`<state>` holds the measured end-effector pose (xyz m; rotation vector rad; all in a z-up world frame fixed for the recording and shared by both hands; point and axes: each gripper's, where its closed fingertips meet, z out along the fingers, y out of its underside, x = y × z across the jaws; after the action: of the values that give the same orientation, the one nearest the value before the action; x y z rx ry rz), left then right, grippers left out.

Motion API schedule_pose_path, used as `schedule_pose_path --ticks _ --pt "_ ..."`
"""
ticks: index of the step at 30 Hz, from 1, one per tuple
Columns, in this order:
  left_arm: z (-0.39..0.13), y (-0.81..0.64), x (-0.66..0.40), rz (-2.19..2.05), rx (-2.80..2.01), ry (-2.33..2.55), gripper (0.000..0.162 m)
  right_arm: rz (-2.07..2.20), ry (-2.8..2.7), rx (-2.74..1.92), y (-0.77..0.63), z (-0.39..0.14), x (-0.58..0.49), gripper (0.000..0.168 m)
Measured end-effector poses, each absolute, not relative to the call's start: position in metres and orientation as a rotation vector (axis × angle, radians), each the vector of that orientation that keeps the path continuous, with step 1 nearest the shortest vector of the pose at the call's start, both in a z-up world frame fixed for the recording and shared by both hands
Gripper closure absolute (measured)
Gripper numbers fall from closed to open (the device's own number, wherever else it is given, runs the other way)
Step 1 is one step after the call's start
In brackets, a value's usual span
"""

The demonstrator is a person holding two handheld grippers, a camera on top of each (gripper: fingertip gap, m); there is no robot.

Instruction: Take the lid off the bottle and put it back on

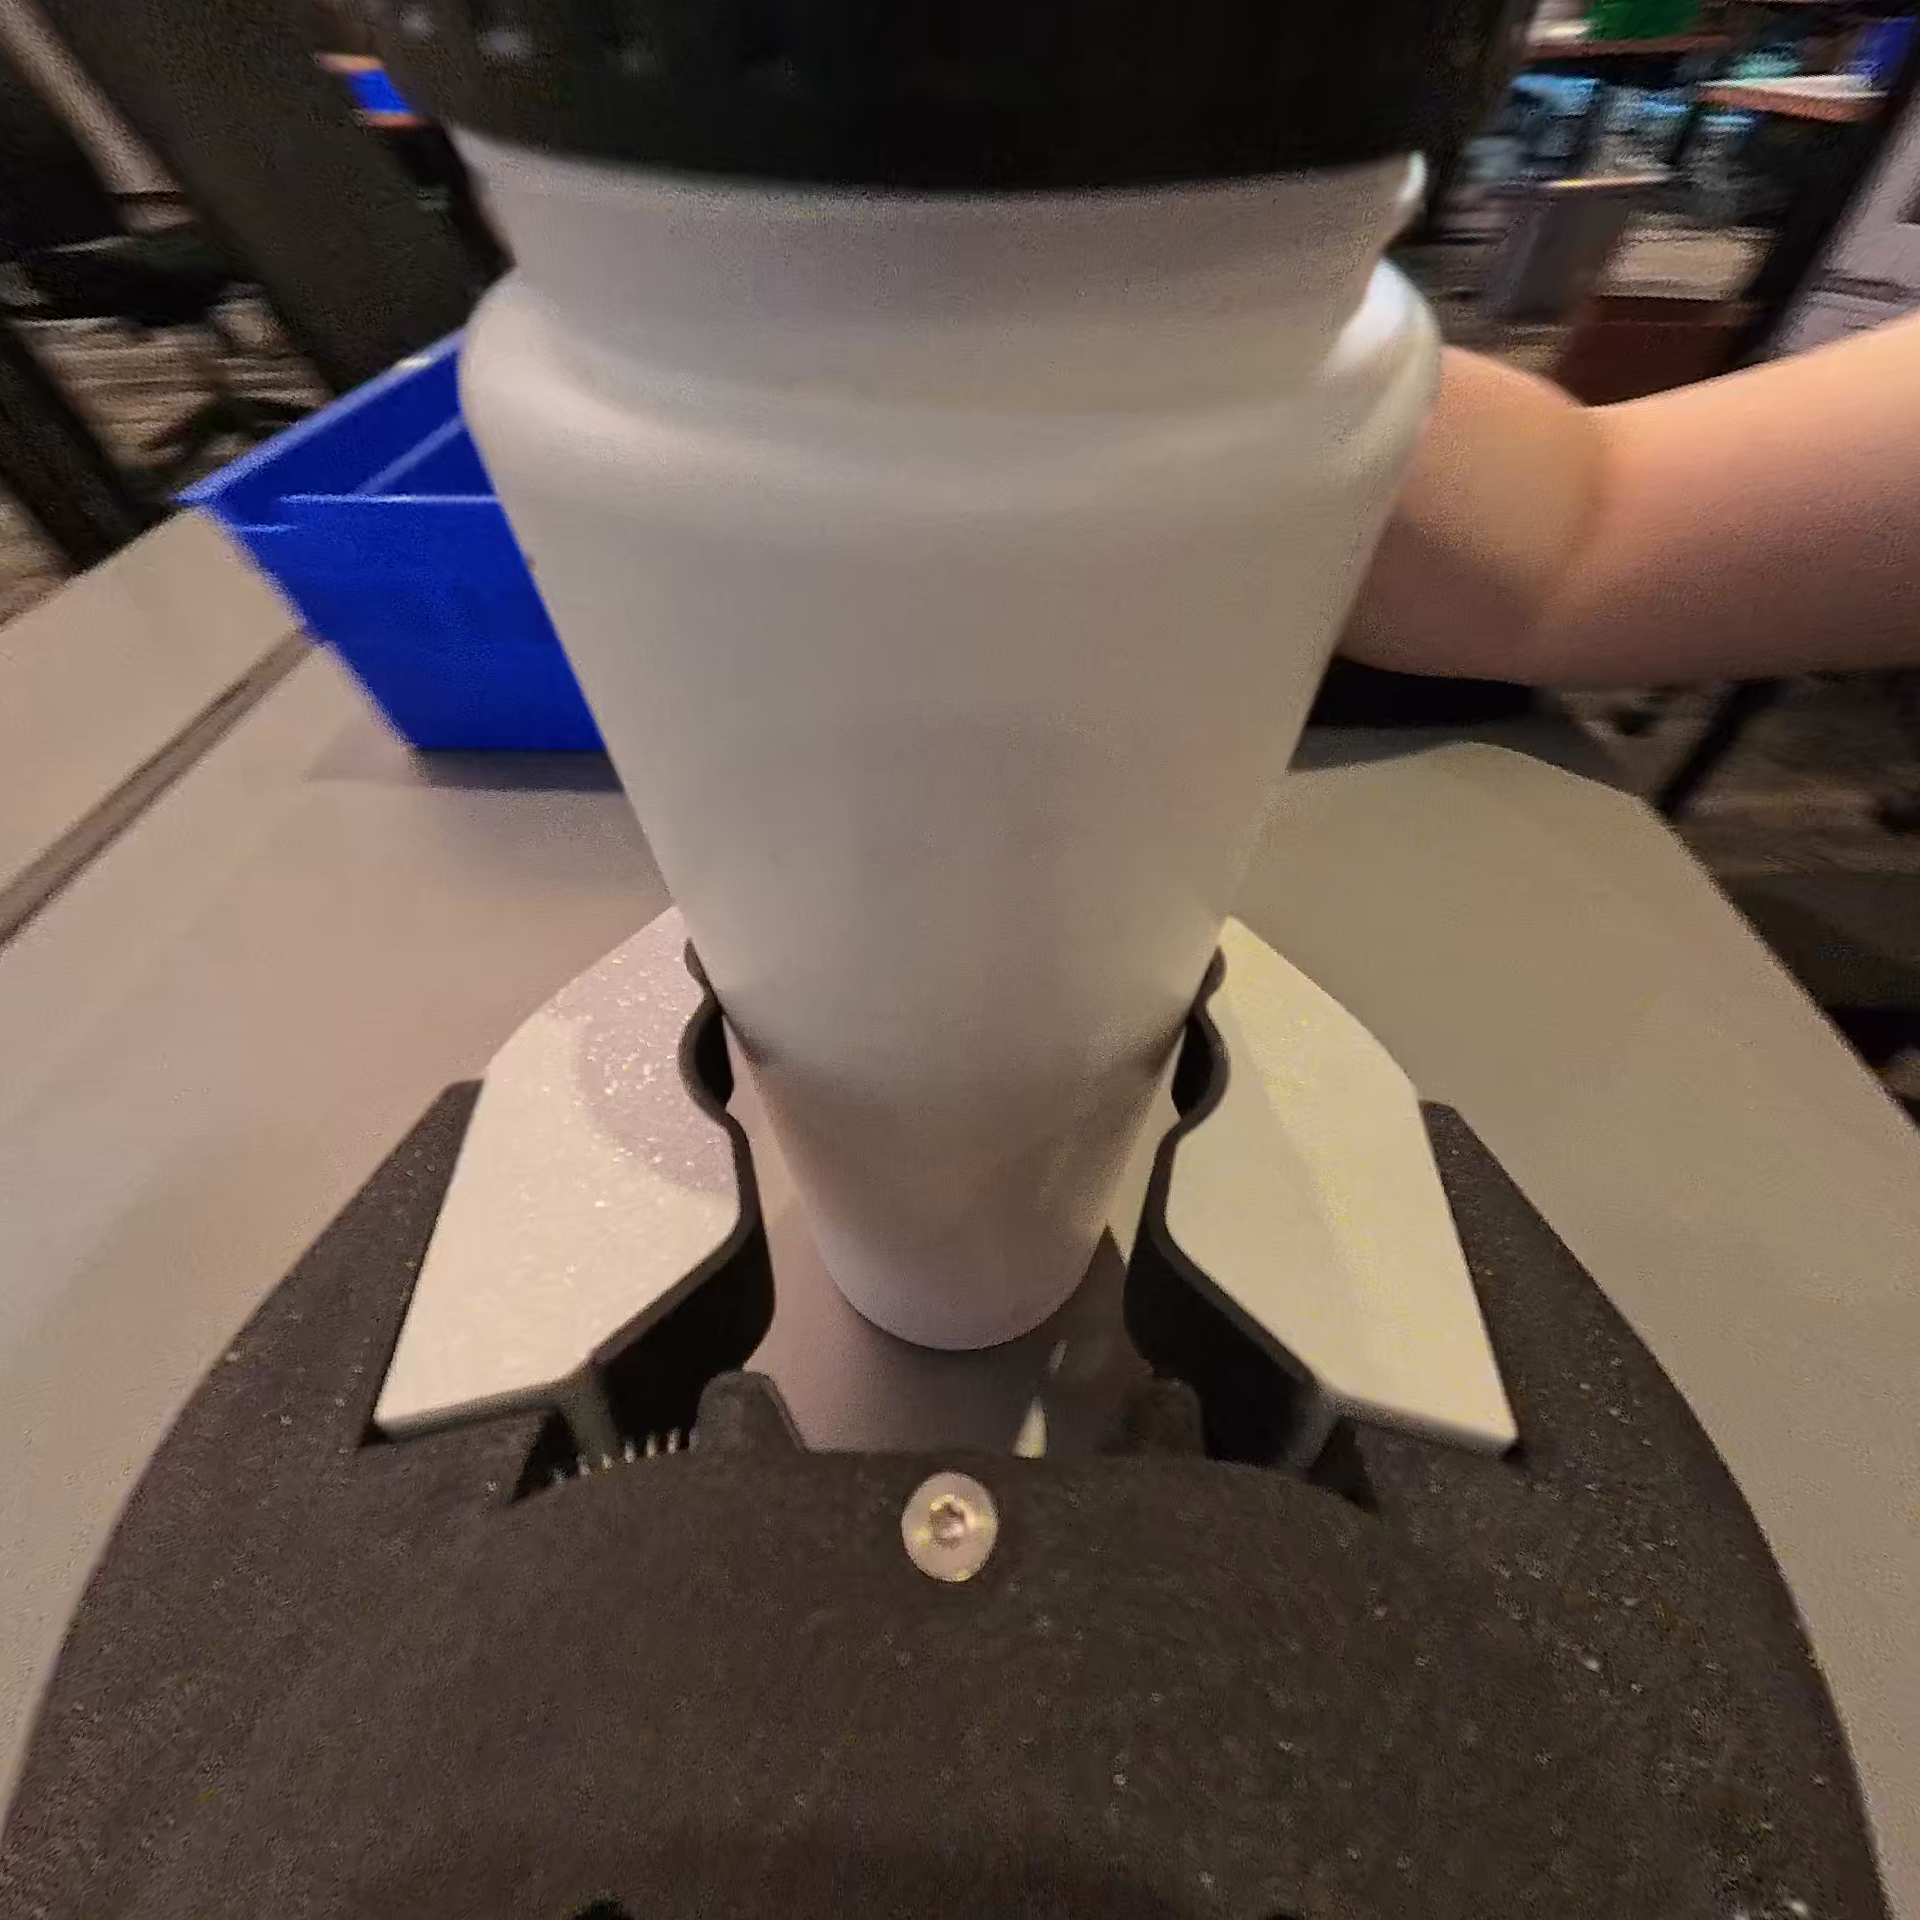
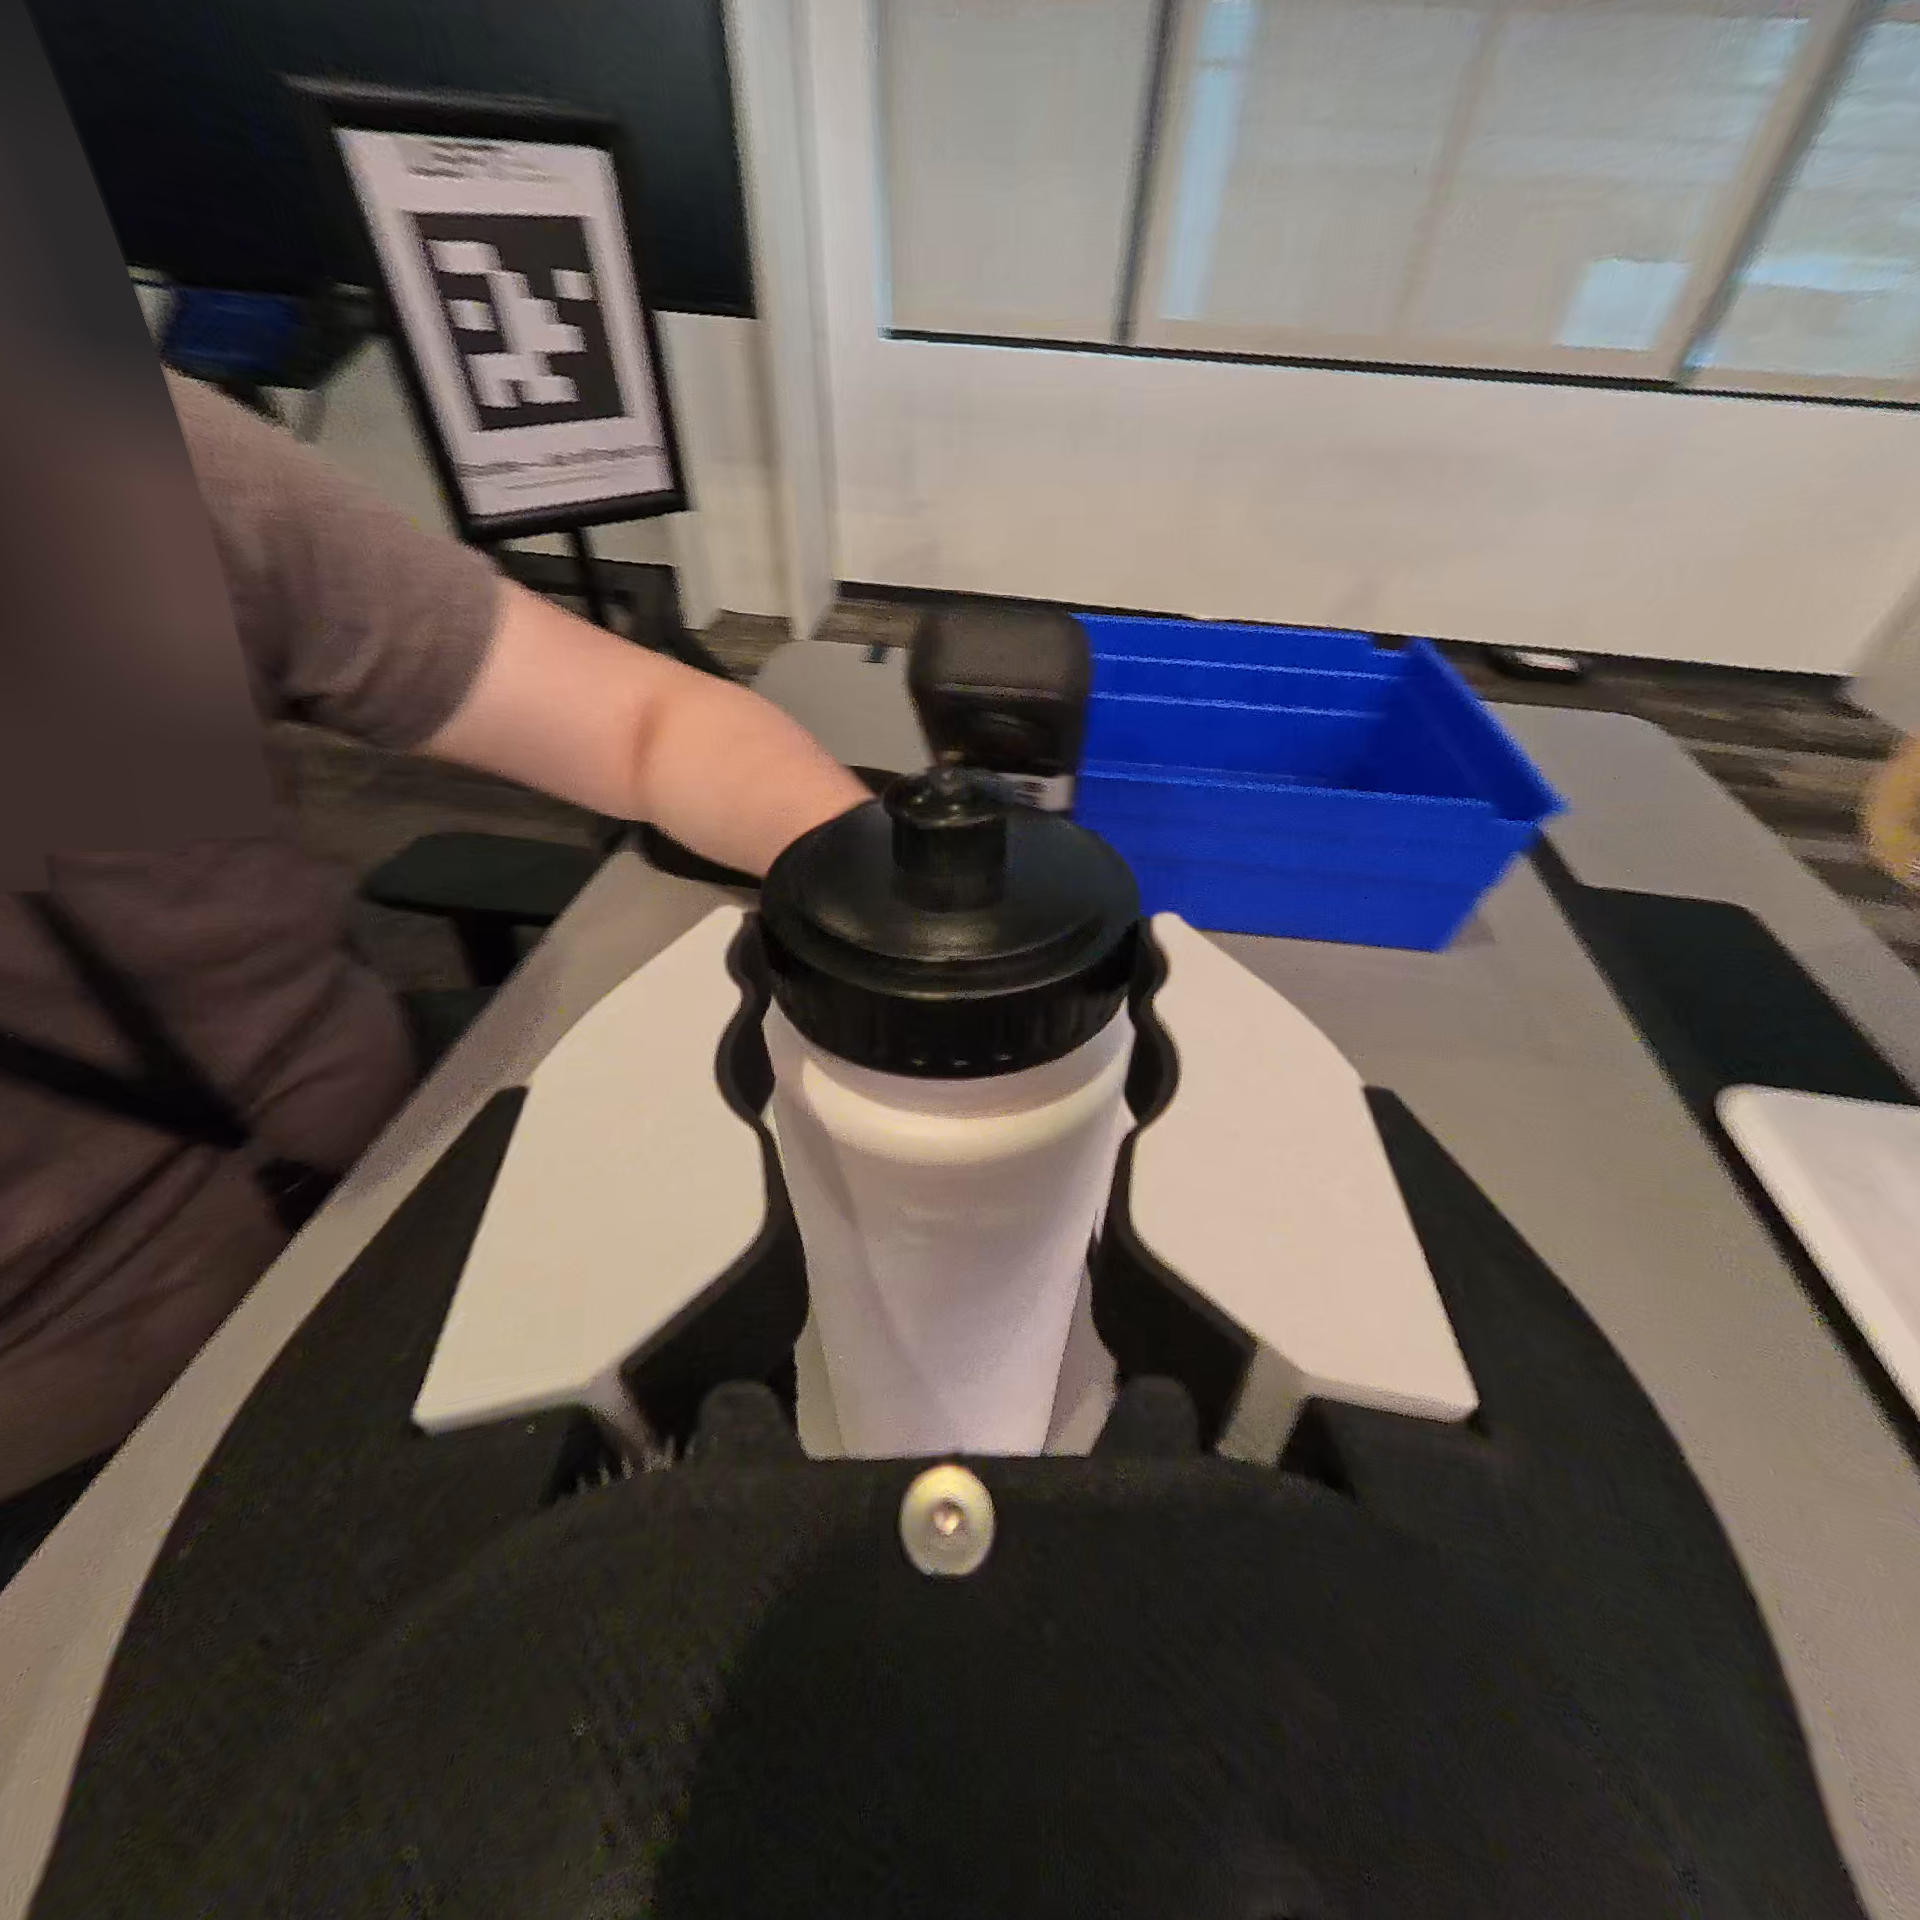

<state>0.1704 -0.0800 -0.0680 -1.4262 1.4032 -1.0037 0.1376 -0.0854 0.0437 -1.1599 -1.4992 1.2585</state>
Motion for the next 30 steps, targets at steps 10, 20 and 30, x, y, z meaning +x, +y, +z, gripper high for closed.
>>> schedule_pose_path --ticks 10,20,30 --pt "-0.069 -0.119 0.173 -1.14 -1.314 1.576 0.077 1.456 -1.584 -1.002 -0.115 0.044 0.142 0.1" --pt "-0.069 -0.045 0.157 -0.832 -1.598 1.195 0.077 1.134 -1.279 -1.23 -0.049 0.044 0.129 0.1" --pt "-0.07 -0.016 0.14 -0.626 -1.753 0.94 0.077 0.924 -1.096 -1.363 -0.027 0.043 0.115 0.1"
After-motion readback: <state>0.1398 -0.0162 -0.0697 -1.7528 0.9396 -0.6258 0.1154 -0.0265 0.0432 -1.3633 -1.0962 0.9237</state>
